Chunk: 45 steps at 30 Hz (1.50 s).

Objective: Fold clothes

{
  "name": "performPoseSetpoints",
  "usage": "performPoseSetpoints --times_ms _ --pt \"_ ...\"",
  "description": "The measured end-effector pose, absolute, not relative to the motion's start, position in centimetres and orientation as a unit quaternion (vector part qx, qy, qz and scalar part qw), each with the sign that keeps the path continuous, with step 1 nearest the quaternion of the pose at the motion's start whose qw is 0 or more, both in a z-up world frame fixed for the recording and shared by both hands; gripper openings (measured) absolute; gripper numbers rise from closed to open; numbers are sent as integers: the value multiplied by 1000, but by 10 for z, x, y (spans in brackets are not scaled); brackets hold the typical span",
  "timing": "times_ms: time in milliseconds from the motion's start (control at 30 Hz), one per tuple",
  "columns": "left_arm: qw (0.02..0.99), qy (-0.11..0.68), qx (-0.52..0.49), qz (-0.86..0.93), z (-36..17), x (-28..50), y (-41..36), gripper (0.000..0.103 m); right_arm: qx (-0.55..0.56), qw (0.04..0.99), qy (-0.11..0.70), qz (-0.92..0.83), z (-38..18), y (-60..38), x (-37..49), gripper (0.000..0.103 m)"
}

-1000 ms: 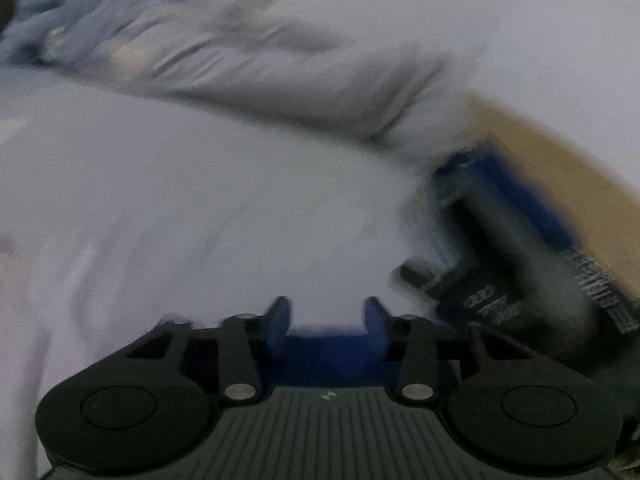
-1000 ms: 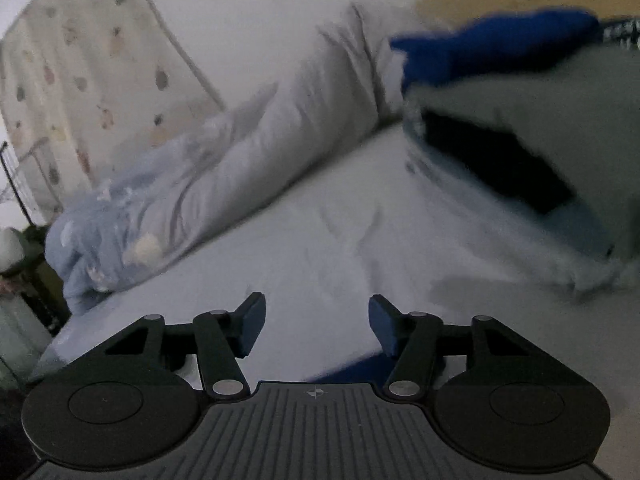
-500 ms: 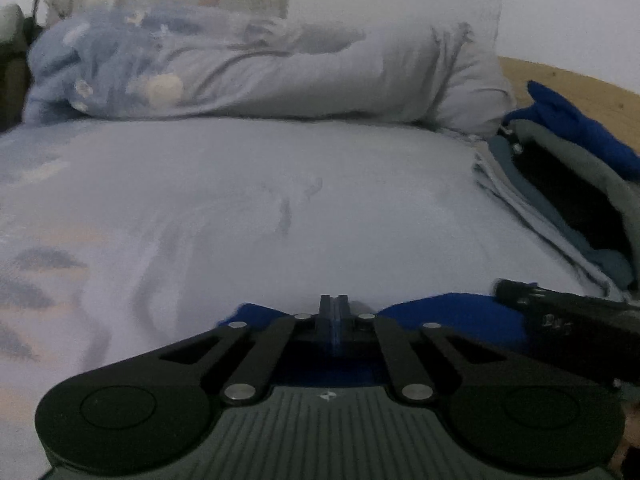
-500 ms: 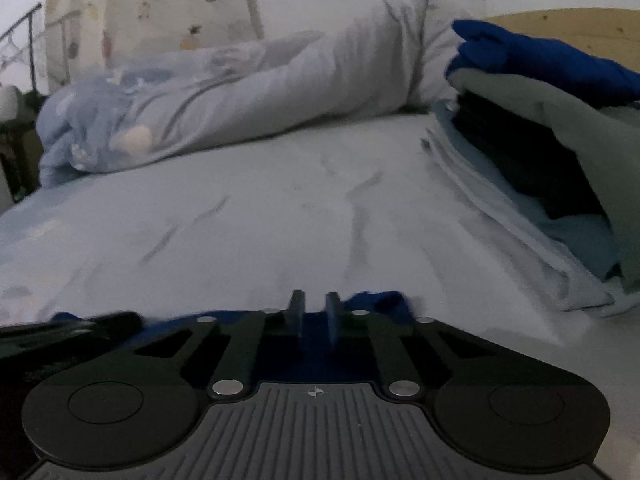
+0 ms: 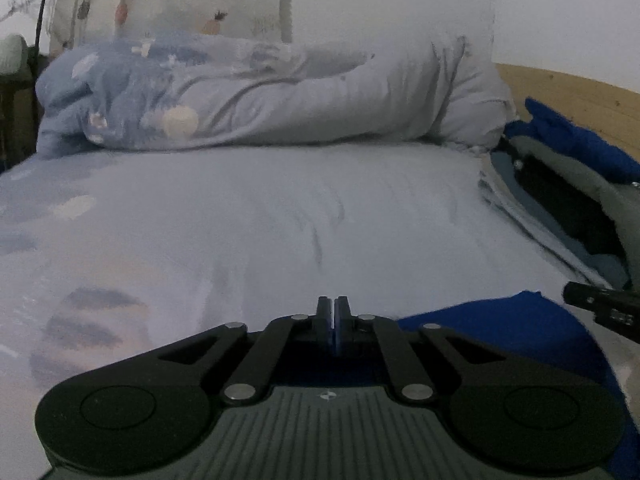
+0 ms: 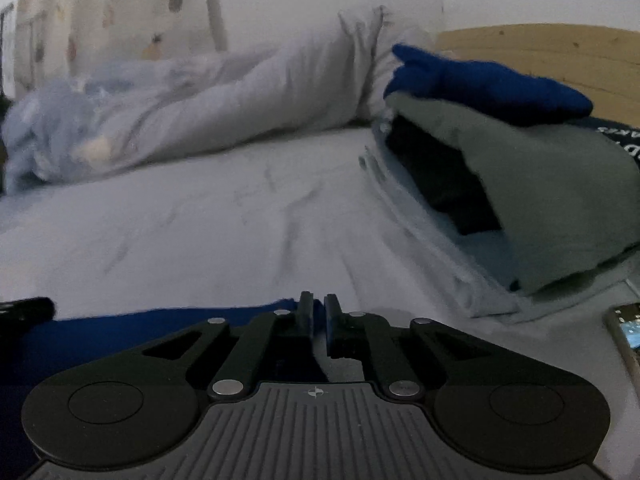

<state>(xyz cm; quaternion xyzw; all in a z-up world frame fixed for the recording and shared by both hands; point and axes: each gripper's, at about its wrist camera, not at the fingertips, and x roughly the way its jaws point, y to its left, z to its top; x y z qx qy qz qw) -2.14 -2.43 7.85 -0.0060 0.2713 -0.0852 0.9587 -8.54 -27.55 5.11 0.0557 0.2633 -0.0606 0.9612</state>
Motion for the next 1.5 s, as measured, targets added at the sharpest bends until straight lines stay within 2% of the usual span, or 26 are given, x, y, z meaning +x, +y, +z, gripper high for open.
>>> performPoseSetpoints --times_ms 333,767,833,933,1067,1133,1167,1233,1300,1333,1367,1500 --pt "954 256 0 -157 100 -82 -26 8 42 965 258 0 75 -248 -158 9" --pt "933 267 103 -219 43 -120 -29 5 -39 952 296 60 44 -200 -180 7" --pt "934 276 101 -202 45 -120 -20 5 -29 949 309 43 42 -209 -178 7" --pt "936 288 99 -176 47 -121 -6 5 -3 943 332 12 41 -228 -172 1" --pt "937 313 72 -139 54 -122 15 7 6 939 342 -19 50 -236 -174 0" --pt "926 355 24 -130 51 -117 35 6 2 940 339 -43 56 -236 -178 1" --pt "915 379 -11 -138 49 -113 47 6 3 942 332 -49 59 -237 -182 6" --pt "890 414 -82 -172 47 -106 67 16 5 948 316 -47 67 -237 -190 11" --pt "862 432 -143 -221 43 -99 77 28 1 955 296 -29 75 -231 -198 23" --pt "848 439 -169 -242 40 -95 78 32 -4 959 284 -16 77 -227 -202 36" --pt "833 446 -195 -264 38 -90 80 41 -10 962 273 -2 80 -222 -206 44" --pt "801 457 -250 -296 27 -70 77 60 -64 965 242 71 86 -188 -217 55"
